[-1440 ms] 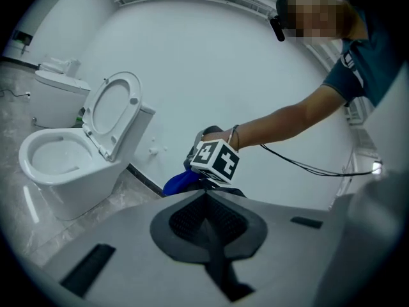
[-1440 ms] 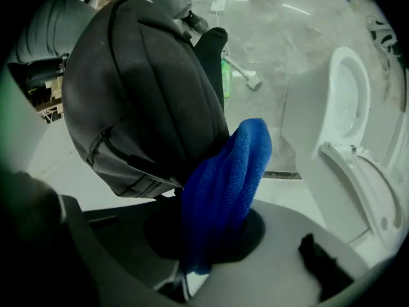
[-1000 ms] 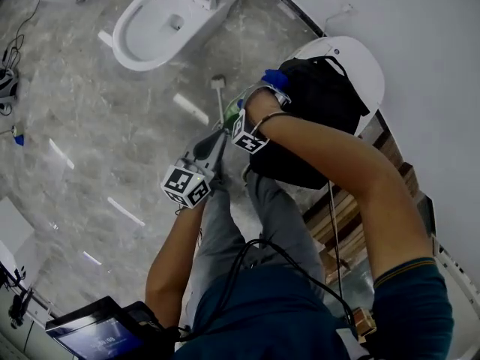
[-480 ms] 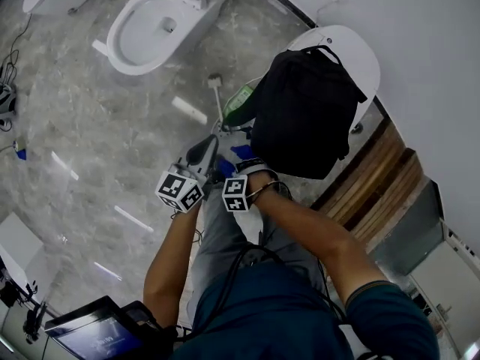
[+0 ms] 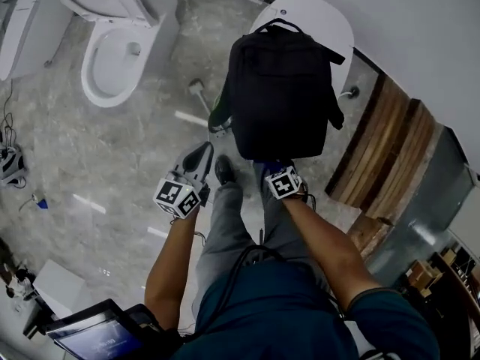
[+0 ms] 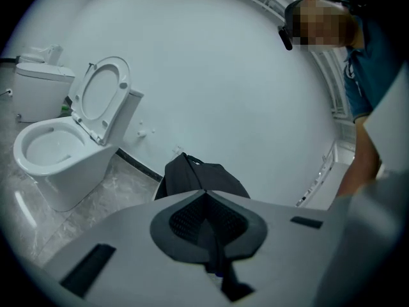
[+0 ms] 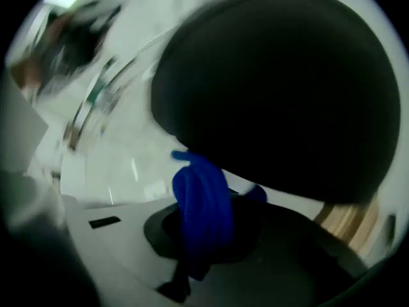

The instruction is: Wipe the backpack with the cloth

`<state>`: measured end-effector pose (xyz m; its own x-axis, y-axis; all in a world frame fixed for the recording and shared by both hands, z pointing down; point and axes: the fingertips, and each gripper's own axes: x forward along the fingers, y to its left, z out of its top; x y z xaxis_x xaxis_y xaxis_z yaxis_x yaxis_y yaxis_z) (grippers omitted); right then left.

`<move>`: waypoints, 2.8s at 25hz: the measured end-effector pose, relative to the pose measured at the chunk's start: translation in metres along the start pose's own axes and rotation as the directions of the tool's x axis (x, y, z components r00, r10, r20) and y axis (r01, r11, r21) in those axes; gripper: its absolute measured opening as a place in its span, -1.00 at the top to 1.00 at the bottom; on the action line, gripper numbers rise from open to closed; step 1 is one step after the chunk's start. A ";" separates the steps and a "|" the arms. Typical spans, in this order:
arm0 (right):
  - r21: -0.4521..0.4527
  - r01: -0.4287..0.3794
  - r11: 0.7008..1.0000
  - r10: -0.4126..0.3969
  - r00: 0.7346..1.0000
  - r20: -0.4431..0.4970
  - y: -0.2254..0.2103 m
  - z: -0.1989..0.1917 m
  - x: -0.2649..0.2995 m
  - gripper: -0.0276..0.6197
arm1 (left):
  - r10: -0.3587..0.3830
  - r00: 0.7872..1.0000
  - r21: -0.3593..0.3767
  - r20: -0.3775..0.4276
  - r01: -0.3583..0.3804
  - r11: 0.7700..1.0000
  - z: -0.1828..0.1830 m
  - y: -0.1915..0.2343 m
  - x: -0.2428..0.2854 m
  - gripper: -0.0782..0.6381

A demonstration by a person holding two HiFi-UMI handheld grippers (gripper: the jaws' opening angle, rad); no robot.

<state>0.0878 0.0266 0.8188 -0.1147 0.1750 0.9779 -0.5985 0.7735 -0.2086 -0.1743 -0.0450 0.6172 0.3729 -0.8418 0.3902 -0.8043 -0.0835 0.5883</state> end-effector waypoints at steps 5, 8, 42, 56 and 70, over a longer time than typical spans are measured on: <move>0.585 -0.173 0.793 -0.018 0.952 0.306 -0.101 -0.009 -0.022 0.87 | -0.051 0.997 0.034 -0.060 0.053 0.998 -0.004 -0.020 0.023 0.77; 0.595 -0.188 0.781 -0.079 0.916 0.393 -0.130 -0.021 -0.041 0.87 | -0.077 0.993 0.048 -0.084 0.081 0.996 -0.002 -0.030 0.038 0.77; -0.231 0.584 0.778 -0.343 0.703 0.622 -0.141 0.136 -0.189 0.87 | 0.017 1.000 -0.005 0.000 -0.017 1.000 0.040 -0.010 0.055 0.77; -0.078 0.649 0.757 -0.406 0.559 0.723 -0.175 0.211 -0.215 0.87 | 0.001 1.000 0.001 0.006 -0.001 1.000 0.052 -0.022 0.085 0.77; -0.831 0.391 0.395 0.042 0.896 0.442 -0.041 0.378 -0.142 0.87 | 0.057 0.997 -0.023 0.050 -0.056 0.998 0.056 -0.015 0.078 0.77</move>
<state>-0.1713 -0.2604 0.6943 -0.4784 -0.0797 0.8745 0.3775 0.8805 0.2867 -0.1586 -0.1392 0.5994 0.3026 -0.8708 0.3876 -0.8130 -0.0236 0.5818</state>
